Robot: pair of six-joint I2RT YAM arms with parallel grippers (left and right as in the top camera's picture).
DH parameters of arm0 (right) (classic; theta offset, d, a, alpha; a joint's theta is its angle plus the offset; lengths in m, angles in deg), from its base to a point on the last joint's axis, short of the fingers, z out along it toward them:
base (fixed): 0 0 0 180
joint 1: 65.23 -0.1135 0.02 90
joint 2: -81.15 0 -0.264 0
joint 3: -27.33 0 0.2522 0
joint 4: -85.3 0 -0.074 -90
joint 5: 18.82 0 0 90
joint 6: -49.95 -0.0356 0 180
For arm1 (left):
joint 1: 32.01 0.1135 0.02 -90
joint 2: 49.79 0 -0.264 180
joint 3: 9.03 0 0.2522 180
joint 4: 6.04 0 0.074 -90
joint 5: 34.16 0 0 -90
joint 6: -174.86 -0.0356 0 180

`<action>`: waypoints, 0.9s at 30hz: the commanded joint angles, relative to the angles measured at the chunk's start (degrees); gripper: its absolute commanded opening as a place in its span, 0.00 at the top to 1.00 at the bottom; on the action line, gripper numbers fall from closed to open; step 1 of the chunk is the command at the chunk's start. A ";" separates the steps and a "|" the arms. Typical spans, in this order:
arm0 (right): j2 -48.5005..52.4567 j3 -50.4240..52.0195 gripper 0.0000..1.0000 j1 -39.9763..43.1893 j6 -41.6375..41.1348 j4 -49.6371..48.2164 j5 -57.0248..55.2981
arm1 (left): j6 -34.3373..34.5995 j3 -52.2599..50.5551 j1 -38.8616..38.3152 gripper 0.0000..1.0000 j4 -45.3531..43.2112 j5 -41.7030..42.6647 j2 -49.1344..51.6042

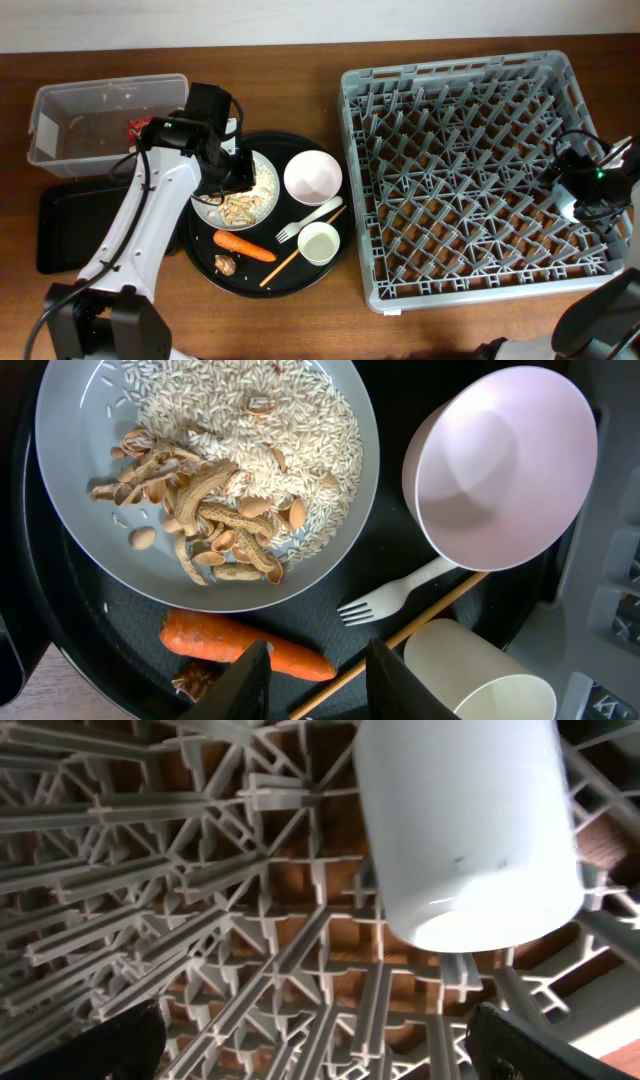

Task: Sort waste into correct bins and load items into the dishwasher rack
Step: 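Place the blue cup upside down in the rack's right side with the right gripper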

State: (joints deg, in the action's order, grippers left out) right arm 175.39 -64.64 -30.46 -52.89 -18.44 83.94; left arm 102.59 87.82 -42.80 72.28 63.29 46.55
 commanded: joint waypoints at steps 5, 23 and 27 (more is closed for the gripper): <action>-1.05 -1.09 0.01 0.13 0.31 -3.28 -5.95 | -0.85 0.22 0.20 0.69 0.24 -0.37 0.28; 2.49 -1.09 0.01 0.13 0.07 -13.97 -5.73 | -0.85 0.22 0.20 0.69 0.22 -0.39 0.28; 2.49 -1.09 0.01 0.13 -2.58 -20.13 -5.73 | -0.85 0.22 0.20 0.69 0.24 -0.37 0.28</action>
State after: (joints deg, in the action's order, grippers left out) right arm 177.60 -64.75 -30.46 -53.50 -36.71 78.54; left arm 102.59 87.82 -42.80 72.39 63.26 46.55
